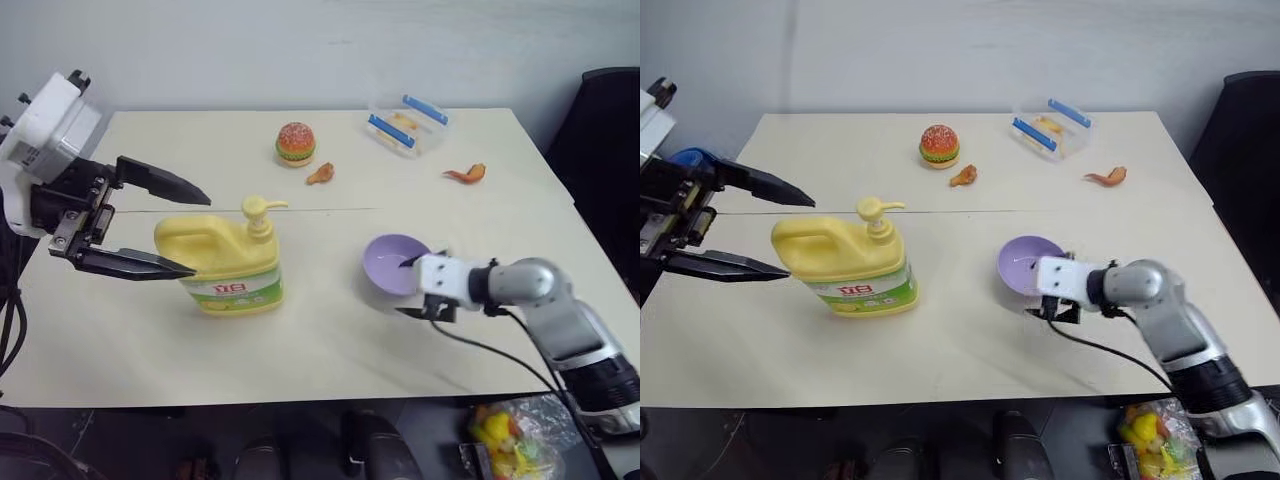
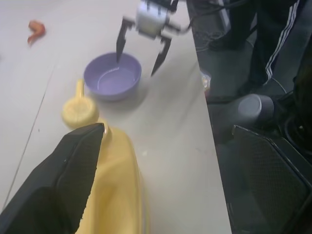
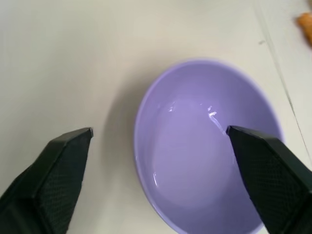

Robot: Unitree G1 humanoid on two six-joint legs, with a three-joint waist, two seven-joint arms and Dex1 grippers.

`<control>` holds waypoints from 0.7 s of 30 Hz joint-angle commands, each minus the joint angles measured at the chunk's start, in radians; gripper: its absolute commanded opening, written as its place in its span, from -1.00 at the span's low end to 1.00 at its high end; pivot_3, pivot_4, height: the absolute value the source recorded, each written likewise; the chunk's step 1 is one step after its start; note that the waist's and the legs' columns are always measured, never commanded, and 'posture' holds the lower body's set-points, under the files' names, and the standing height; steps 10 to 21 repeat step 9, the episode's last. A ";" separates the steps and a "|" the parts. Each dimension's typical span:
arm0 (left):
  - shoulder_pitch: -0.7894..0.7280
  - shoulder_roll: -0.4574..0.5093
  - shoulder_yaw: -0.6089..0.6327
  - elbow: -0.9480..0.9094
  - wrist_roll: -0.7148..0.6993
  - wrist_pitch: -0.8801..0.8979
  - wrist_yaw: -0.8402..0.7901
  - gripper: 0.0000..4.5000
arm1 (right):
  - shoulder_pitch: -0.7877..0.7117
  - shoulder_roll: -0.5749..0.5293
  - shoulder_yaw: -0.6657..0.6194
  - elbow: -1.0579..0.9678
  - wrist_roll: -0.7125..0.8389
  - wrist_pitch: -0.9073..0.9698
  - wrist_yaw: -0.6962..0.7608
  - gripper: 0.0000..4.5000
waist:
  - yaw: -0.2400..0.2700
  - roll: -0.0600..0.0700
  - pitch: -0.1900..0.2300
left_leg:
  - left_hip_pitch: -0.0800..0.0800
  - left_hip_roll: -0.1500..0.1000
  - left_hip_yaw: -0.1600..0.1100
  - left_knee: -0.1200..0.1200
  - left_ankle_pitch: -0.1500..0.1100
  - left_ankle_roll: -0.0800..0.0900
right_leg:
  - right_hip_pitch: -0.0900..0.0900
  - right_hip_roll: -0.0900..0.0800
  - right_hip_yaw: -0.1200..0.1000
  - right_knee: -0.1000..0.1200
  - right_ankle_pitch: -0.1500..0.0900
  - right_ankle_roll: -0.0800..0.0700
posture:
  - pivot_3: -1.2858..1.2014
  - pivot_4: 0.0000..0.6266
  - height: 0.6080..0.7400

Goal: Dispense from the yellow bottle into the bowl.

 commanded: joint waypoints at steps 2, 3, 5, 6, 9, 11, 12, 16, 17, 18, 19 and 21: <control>0.072 0.061 0.121 0.053 0.010 -0.022 -0.062 1.00 | 0.089 -0.259 -0.404 -0.093 0.364 0.301 0.286 0.99 | 0.014 0.004 0.002 | -0.001 0.000 -0.001 0.000 -0.001 0.001 | 0.000 0.000 -0.001 -0.001 0.000 0.000 | 0.03 -0.52 1.00; 0.080 0.065 0.137 0.060 0.002 -0.019 -0.057 1.00 | 0.123 -0.307 -0.455 -0.084 0.387 0.307 0.328 0.99 | 0.025 0.004 0.002 | -0.001 -0.001 0.000 -0.001 -0.001 0.001 | 0.000 -0.001 -0.001 -0.002 0.000 0.000 | 0.03 -0.52 1.00; 0.084 0.069 0.157 0.070 -0.015 -0.012 -0.051 1.00 | 0.149 -0.345 -0.511 -0.058 0.411 0.300 0.334 0.99 | 0.026 -0.001 0.000 | -0.001 0.000 0.003 -0.001 -0.001 0.002 | 0.002 0.001 -0.003 -0.005 0.000 0.000 | 0.03 -0.52 1.00; 0.077 0.067 0.165 0.077 -0.026 -0.004 -0.045 1.00 | 0.132 -0.358 -0.529 -0.031 0.426 0.327 0.313 0.99 | 0.025 -0.002 0.000 | 0.001 0.001 0.004 -0.001 -0.002 0.002 | 0.005 0.004 -0.004 -0.006 0.000 0.001 | 0.03 -0.52 1.00; 0.064 0.061 0.173 0.085 -0.036 -0.002 -0.033 1.00 | 0.103 -0.385 -0.575 0.015 0.483 0.379 0.298 0.99 | 0.024 -0.003 0.002 | 0.013 0.002 0.004 -0.002 -0.003 0.003 | 0.015 0.006 -0.002 -0.007 0.001 0.002 | 0.03 -0.52 1.00; 0.064 0.061 0.173 0.085 -0.036 -0.002 -0.033 1.00 | 0.103 -0.385 -0.575 0.015 0.483 0.379 0.298 0.99 | 0.024 -0.003 0.002 | 0.013 0.002 0.004 -0.002 -0.003 0.003 | 0.015 0.006 -0.002 -0.007 0.001 0.002 | 0.03 -0.52 1.00; 0.064 0.061 0.173 0.085 -0.036 -0.002 -0.033 1.00 | 0.103 -0.385 -0.575 0.015 0.483 0.379 0.298 0.99 | 0.024 -0.003 0.002 | 0.013 0.002 0.004 -0.002 -0.003 0.003 | 0.015 0.006 -0.002 -0.007 0.001 0.002 | 0.03 -0.52 1.00; 0.064 0.061 0.173 0.085 -0.036 -0.002 -0.033 1.00 | 0.103 -0.385 -0.575 0.015 0.483 0.379 0.298 0.99 | 0.024 -0.003 0.002 | 0.013 0.002 0.004 -0.002 -0.003 0.003 | 0.015 0.006 -0.002 -0.007 0.001 0.002 | 0.03 -0.52 1.00; 0.064 0.061 0.173 0.085 -0.036 -0.002 -0.033 1.00 | 0.103 -0.385 -0.575 0.015 0.483 0.379 0.298 0.99 | 0.024 -0.003 0.002 | 0.013 0.002 0.004 -0.002 -0.003 0.003 | 0.015 0.006 -0.002 -0.007 0.001 0.002 | 0.03 -0.52 1.00; 0.064 0.061 0.173 0.085 -0.036 -0.002 -0.033 1.00 | 0.103 -0.385 -0.575 0.015 0.483 0.379 0.298 0.99 | 0.024 -0.003 0.002 | 0.013 0.002 0.004 -0.002 -0.003 0.003 | 0.015 0.006 -0.002 -0.007 0.001 0.002 | 0.03 -0.52 1.00; 0.064 0.061 0.173 0.085 -0.036 -0.002 -0.033 1.00 | 0.103 -0.385 -0.575 0.015 0.483 0.379 0.298 0.99 | 0.024 -0.003 0.002 | 0.013 0.002 0.004 -0.002 -0.003 0.003 | 0.015 0.006 -0.002 -0.007 0.001 0.002 | 0.03 -0.52 1.00; 0.064 0.061 0.173 0.085 -0.036 -0.002 -0.033 1.00 | 0.103 -0.385 -0.575 0.015 0.483 0.379 0.298 0.99 | 0.024 -0.003 0.002 | 0.013 0.002 0.004 -0.002 -0.003 0.003 | 0.015 0.006 -0.002 -0.007 0.001 0.002 | 0.03 -0.52 1.00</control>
